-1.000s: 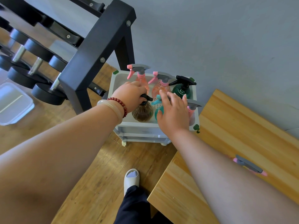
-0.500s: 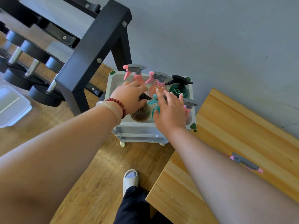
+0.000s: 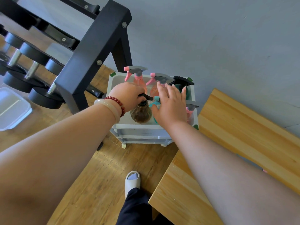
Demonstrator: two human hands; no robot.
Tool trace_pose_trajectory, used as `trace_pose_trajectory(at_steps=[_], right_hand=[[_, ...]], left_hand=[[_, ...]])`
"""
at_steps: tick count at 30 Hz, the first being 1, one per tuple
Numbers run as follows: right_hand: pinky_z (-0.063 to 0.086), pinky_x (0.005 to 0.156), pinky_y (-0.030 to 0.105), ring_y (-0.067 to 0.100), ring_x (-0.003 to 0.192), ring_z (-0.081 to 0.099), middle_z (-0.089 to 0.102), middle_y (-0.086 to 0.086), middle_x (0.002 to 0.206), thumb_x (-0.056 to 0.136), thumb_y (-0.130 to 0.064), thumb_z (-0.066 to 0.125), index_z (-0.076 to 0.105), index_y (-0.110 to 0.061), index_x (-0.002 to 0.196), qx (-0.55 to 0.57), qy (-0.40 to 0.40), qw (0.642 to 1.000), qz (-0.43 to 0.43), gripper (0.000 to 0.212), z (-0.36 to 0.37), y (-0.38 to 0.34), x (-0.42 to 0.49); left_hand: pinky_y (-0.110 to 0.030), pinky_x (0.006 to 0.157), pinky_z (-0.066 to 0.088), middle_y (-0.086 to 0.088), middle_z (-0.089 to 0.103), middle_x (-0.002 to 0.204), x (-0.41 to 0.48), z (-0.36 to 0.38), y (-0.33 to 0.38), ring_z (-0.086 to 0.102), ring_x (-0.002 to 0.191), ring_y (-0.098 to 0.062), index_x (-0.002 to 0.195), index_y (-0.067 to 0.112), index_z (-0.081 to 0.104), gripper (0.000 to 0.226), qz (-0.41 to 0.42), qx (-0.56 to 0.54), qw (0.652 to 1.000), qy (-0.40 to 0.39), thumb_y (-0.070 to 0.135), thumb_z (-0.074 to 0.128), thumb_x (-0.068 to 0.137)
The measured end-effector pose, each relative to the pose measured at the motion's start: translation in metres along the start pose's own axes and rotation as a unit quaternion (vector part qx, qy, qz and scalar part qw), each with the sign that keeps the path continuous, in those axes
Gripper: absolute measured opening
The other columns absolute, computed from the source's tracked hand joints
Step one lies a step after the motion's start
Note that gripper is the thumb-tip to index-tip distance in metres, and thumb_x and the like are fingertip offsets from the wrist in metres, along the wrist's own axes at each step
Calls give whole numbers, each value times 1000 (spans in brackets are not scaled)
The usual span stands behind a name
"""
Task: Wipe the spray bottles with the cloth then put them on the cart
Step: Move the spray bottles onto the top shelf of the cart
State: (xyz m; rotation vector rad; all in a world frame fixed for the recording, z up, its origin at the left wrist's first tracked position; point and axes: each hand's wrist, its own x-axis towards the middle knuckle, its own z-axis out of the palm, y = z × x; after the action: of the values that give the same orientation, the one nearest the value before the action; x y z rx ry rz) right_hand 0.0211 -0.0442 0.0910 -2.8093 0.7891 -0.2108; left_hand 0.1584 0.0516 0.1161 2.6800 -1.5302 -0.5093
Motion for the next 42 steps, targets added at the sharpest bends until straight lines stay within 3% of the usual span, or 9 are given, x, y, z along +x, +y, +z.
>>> trace_pose_trajectory(at_steps=[4, 8, 11, 15, 18, 20, 24, 37, 42], right_hand=[[-19, 114, 41, 29, 148, 18, 32, 10, 156, 95, -40, 53, 22, -22, 155, -16, -6, 1000, 4, 69, -1, 1, 10], [-19, 114, 41, 28, 148, 18, 33, 8, 156, 96, -43, 48, 21, -21, 155, -48, -22, 999, -1, 68, 1, 5, 10], [-20, 114, 40, 28, 149, 18, 32, 8, 156, 96, -41, 44, 21, -20, 154, -55, -28, 998, -11, 67, 4, 6, 9], [-16, 116, 39, 31, 145, 26, 42, 11, 150, 93, -39, 50, 31, -16, 152, -49, -17, 999, -17, 66, 10, 9, 10], [-8, 118, 41, 34, 141, 36, 51, 15, 143, 88, -39, 51, 40, -12, 147, -48, -6, 999, -13, 66, 14, 10, 12], [-6, 119, 41, 35, 140, 37, 52, 16, 142, 86, -39, 49, 41, -11, 147, -53, -4, 998, -15, 67, 16, 10, 13], [-3, 119, 41, 34, 136, 43, 56, 16, 137, 83, -41, 46, 45, -10, 144, -60, 9, 998, -13, 68, 18, 10, 14], [-6, 119, 40, 34, 136, 43, 56, 16, 137, 84, -41, 53, 47, -9, 141, -85, 11, 996, -18, 66, 20, 8, 17], [-5, 119, 41, 33, 139, 39, 53, 15, 141, 88, -41, 54, 44, -10, 143, -83, 8, 996, -17, 65, 18, 7, 15]], left_hand=[[-34, 93, 52, -4, 66, 115, -2, 3, -5, 61, 104, -22, 126, 18, 62, 32, 10, -29, 999, 14, 33, 49, 101], [-42, 95, 50, -3, 62, 123, 0, 6, -15, 57, 111, -25, 131, 20, 58, 37, 12, -59, 991, 118, 37, 43, 102], [-51, 112, 36, -7, 39, 151, 10, -1, -23, 35, 138, -32, 145, 23, 45, 45, -32, -45, 982, 178, 32, 47, 101], [-56, 117, 23, -6, 9, 165, 29, -12, -27, 11, 150, -35, 156, 29, 20, 62, -80, -60, 986, 133, 26, 49, 102], [-45, 112, 37, -9, 25, 160, 41, -13, -30, 33, 142, -33, 158, 24, 15, 65, -78, -130, 986, 74, 17, 49, 102], [-39, 105, 43, -12, 43, 148, 45, -13, -32, 49, 128, -30, 155, 18, 26, 57, -69, -148, 984, 66, 14, 48, 102], [-35, 101, 42, -12, 60, 128, 48, -17, -34, 55, 117, -29, 139, 12, 52, 36, -57, -148, 983, 90, 13, 44, 104], [-37, 100, 43, -13, 60, 123, 64, -23, -31, 54, 114, -30, 133, 10, 57, 33, -49, -143, 986, 66, 6, 42, 103], [-37, 107, 39, -11, 55, 135, 56, -16, -35, 50, 125, -29, 139, 13, 52, 37, -43, -159, 983, 77, 10, 42, 104]])
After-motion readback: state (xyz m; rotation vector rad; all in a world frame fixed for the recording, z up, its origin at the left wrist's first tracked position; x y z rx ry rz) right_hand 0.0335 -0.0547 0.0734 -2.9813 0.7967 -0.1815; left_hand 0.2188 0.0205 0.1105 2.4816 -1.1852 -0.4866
